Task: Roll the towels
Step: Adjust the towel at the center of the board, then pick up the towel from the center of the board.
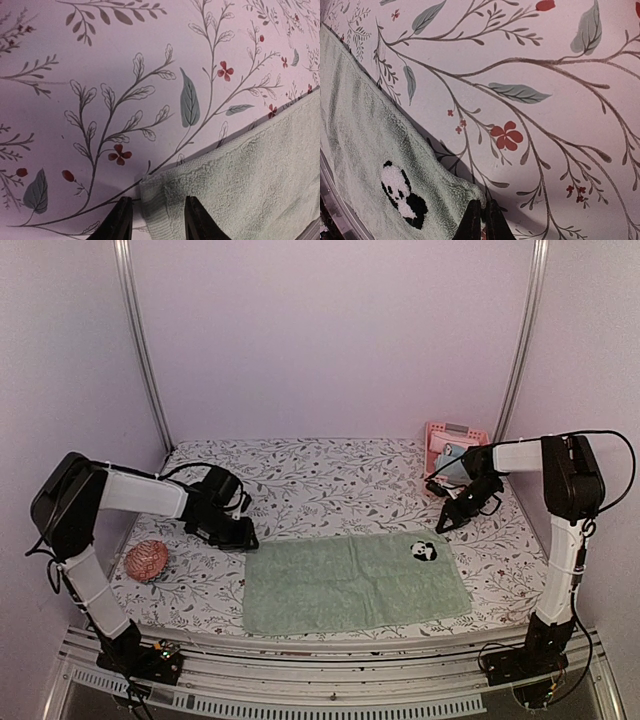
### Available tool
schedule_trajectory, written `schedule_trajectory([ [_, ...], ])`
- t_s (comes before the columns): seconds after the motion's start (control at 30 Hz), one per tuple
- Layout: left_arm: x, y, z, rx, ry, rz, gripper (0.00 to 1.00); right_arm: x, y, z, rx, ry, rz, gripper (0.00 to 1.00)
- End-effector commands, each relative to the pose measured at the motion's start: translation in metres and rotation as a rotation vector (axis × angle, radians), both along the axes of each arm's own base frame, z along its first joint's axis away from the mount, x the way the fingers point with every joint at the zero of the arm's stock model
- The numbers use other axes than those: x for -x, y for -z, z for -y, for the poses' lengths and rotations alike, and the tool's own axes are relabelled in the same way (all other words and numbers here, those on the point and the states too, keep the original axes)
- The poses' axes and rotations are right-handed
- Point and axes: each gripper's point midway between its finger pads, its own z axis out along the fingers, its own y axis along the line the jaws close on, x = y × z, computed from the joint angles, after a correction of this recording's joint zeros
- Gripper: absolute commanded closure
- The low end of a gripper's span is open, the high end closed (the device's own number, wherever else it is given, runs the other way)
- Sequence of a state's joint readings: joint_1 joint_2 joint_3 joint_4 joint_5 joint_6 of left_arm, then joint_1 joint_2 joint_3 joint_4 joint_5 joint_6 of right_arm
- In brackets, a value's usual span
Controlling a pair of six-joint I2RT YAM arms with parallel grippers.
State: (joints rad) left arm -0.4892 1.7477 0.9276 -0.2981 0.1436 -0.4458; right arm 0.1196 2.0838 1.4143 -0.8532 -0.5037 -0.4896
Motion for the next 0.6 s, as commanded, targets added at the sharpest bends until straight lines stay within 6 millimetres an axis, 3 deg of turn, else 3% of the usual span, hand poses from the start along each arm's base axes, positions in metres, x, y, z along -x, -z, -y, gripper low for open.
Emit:
schedule_trajectory([
  [0.0,-0.014,0.004,-0.002,-0.01,-0.023,0.02,0.64,0.004,0.005,-0.003,-0.007,-0.014,-0.01,0.96],
  [0.33,-0.014,0.017,-0.004,-0.103,-0.015,0.006,0.81,0.008,0.007,-0.003,-0.005,-0.013,-0.022,0.96],
  [0.57,-0.005,0.023,-0.009,-0.216,0.007,-0.01,0.8,0.009,0.008,-0.002,-0.004,-0.014,-0.026,0.96],
])
